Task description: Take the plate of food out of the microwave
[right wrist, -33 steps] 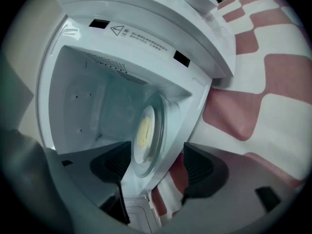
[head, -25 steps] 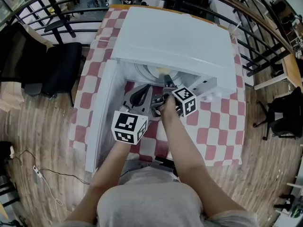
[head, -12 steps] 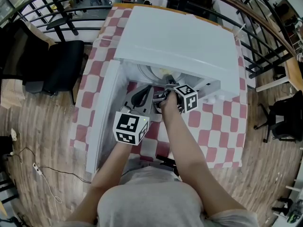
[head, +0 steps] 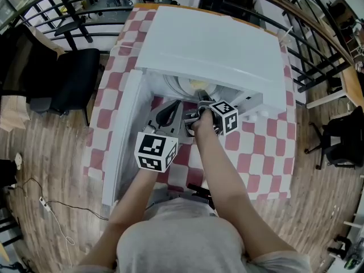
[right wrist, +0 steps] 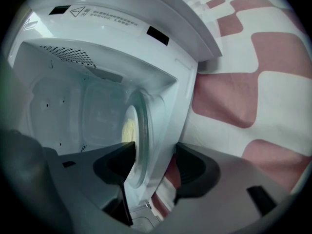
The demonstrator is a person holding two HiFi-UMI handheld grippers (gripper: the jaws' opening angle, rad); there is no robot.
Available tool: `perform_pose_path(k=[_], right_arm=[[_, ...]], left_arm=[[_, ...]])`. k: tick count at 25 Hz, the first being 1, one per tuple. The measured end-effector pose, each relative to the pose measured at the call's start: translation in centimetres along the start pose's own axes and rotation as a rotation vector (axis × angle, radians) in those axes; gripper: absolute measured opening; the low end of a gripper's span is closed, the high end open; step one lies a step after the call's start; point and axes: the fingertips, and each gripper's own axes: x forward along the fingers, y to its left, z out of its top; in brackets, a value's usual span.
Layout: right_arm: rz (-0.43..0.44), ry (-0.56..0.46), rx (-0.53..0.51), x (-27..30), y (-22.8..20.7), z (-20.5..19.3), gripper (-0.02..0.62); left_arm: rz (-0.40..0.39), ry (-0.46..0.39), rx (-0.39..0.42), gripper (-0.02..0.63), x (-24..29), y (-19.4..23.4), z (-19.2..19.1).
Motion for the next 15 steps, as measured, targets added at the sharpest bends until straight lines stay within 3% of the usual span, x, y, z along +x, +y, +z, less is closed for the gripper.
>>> perform_pose_path(k=[15], right_arm=[[0.031,0.024,-0.046,-1.7,0.4,-0.5,0.179]], left_arm=[[0.010,-0.017,0.003,0.003,-0.5,0.2,0.6]])
